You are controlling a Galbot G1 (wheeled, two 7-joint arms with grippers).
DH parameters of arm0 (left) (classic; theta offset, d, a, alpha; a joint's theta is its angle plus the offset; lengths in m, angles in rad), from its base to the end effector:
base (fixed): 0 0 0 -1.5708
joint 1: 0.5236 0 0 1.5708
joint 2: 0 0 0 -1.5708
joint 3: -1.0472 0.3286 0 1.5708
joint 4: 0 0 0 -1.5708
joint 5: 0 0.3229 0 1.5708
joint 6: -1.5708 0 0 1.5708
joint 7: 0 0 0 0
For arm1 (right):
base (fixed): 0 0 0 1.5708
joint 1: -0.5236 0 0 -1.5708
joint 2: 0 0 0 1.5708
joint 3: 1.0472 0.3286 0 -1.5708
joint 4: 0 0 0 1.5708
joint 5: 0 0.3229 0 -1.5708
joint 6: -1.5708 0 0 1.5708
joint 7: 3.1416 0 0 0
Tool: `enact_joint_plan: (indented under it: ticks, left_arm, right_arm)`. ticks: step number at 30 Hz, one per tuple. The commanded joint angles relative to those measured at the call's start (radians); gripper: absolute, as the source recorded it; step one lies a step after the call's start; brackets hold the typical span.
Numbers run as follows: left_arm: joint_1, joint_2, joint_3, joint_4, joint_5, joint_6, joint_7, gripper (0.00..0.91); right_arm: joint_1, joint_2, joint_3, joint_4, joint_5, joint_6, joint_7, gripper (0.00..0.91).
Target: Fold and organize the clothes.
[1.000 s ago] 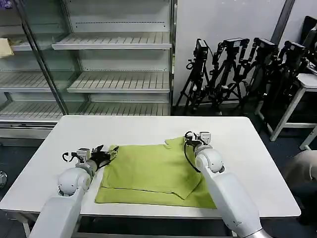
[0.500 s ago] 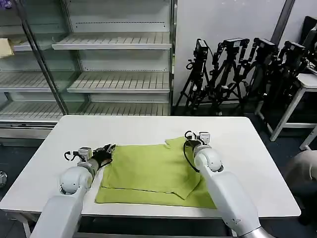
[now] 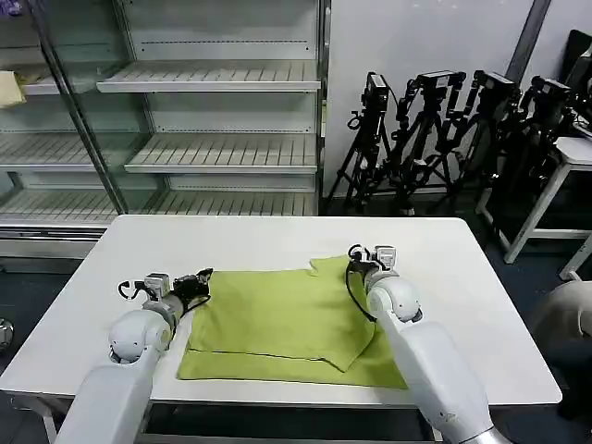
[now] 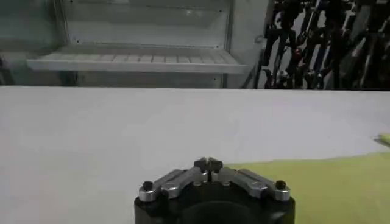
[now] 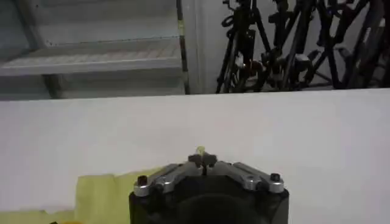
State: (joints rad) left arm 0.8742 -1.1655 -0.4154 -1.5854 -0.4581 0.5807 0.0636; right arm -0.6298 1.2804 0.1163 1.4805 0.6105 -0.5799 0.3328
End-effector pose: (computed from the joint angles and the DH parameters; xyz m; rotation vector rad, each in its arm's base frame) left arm 0.3698 0.0957 -0.2515 -0.2473 -2.6916 0.0349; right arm 0.4237 0.0196 -0.2270 0.1450 -2.7111 -0.0457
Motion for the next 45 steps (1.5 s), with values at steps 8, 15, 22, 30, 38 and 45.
enact_joint_plan:
  ticks: [8, 15, 22, 30, 38, 45]
  left_arm:
    - [0.168, 0.034, -0.073, -0.219, -0.040, -0.002, 0.004, 0.020]
    - [0.265, 0.030, -0.108, -0.300, -0.036, -0.003, 0.007, 0.020]
    - [0.344, -0.032, -0.141, -0.350, -0.020, -0.004, 0.012, 0.020]
    - [0.384, -0.046, -0.149, -0.380, 0.004, -0.005, 0.017, 0.020]
    - [0.410, -0.082, -0.144, -0.401, 0.025, -0.004, 0.012, 0.020]
    - [0.407, -0.071, -0.153, -0.382, 0.024, -0.004, 0.006, 0.020]
  right_arm:
    - [-0.208, -0.096, 0.062, 0.345, -0.004, -0.001, -0.005, 0.000]
    - [-0.358, -0.142, 0.112, 0.467, 0.005, 0.000, -0.020, 0.000]
    - [-0.476, -0.157, 0.158, 0.565, -0.004, 0.002, -0.041, 0.000]
    - [-0.556, -0.169, 0.200, 0.624, -0.027, 0.002, -0.051, 0.000]
    - [-0.621, -0.174, 0.238, 0.650, -0.045, 0.002, -0.056, 0.000]
    - [-0.625, -0.173, 0.240, 0.648, -0.053, 0.002, -0.059, 0.000]
